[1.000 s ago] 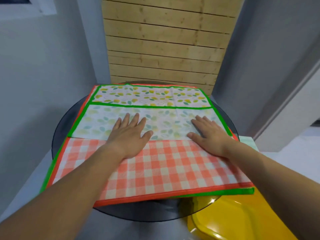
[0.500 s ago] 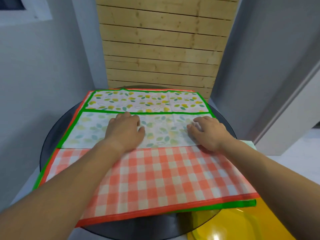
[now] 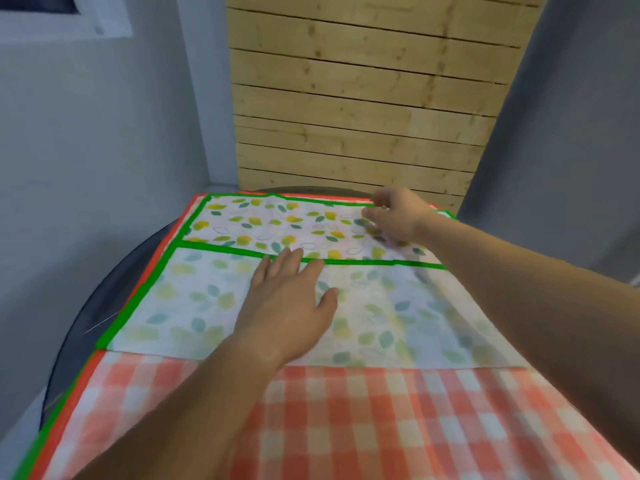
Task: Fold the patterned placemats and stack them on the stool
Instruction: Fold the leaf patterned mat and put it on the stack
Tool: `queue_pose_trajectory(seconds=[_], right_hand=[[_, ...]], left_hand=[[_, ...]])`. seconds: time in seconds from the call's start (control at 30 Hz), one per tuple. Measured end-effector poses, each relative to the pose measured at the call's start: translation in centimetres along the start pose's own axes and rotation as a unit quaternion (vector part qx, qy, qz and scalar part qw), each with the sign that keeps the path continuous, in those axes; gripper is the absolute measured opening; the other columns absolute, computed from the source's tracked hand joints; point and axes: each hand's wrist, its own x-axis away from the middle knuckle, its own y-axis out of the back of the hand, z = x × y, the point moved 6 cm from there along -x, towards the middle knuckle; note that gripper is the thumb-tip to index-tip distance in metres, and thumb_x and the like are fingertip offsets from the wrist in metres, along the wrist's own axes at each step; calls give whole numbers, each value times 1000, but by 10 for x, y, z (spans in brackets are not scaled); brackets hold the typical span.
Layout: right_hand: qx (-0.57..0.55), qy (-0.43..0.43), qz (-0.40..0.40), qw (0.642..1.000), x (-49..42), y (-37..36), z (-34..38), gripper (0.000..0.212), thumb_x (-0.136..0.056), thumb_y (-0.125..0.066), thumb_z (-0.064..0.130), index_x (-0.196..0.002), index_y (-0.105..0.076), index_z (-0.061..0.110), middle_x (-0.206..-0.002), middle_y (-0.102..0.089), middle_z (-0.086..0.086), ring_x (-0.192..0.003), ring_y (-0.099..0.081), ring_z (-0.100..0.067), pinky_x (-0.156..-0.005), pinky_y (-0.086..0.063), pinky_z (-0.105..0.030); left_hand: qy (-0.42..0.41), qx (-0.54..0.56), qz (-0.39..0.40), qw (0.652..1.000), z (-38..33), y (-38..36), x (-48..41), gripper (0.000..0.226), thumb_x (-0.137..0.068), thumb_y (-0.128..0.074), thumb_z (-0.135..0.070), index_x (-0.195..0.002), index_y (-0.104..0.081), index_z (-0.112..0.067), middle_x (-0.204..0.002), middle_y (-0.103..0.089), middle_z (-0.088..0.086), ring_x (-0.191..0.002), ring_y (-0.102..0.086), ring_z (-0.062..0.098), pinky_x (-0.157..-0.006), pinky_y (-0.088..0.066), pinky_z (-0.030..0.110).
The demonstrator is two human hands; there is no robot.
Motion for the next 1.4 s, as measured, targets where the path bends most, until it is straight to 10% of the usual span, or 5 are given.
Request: queue_pose_trajectory(seconds=[0.1, 0.4, 0.93, 1.17, 1.4], right_hand=[[-54, -32, 10, 998, -21, -3, -13, 23, -93, -65, 33, -108, -58, 17, -57, -65, 2, -40, -53, -19, -43, -46, -25], [-78, -20, -12, 997, -39, 5, -26, 30, -87, -74, 34, -111, -60, 23, -71, -68, -7, -47, -55, -21, -43, -47, -27], [137, 153, -103, 973, 52, 79, 41, 19, -95, -58, 45, -89, -68, 30, -77, -61, 19, -81, -56, -18, -93, -36, -39], [173, 244, -108, 948, 138, 86, 49, 15, -92, -63, 39, -89, -72, 28, -86, -70, 11, -88, -60, -22, -93, -42, -42], [91, 225, -30, 970, 208, 57, 31, 2, -85, -74, 25, -86, -74, 23, -92, -68, 4, -90, -60, -15, -84, -50, -39]], left_hand=[[-1, 1, -8, 1000, 0, 0, 1, 59, -101, -30, -54, -155, -27, -31, -166, -12, -1, -153, -1, 13, -125, 0, 40], [-10, -14, -20, 1000, 0, -2, 0, 59, -100, -28, -55, -154, -25, -32, -166, -12, -2, -153, 0, 15, -125, -1, 41], [-31, 49, -87, 995, -8, 15, 7, 42, -100, -47, -39, -139, -54, -24, -153, -38, 0, -144, -28, 19, -122, -19, 37], [-131, 42, -265, 954, -36, 71, 42, 26, -86, -57, -23, -107, -71, -15, -113, -64, 1, -106, -59, 24, -93, -41, 36], [-316, -34, -219, 922, -74, 84, 97, 16, -90, -58, -26, -94, -70, -15, -97, -61, 0, -90, -58, 23, -77, -45, 36]])
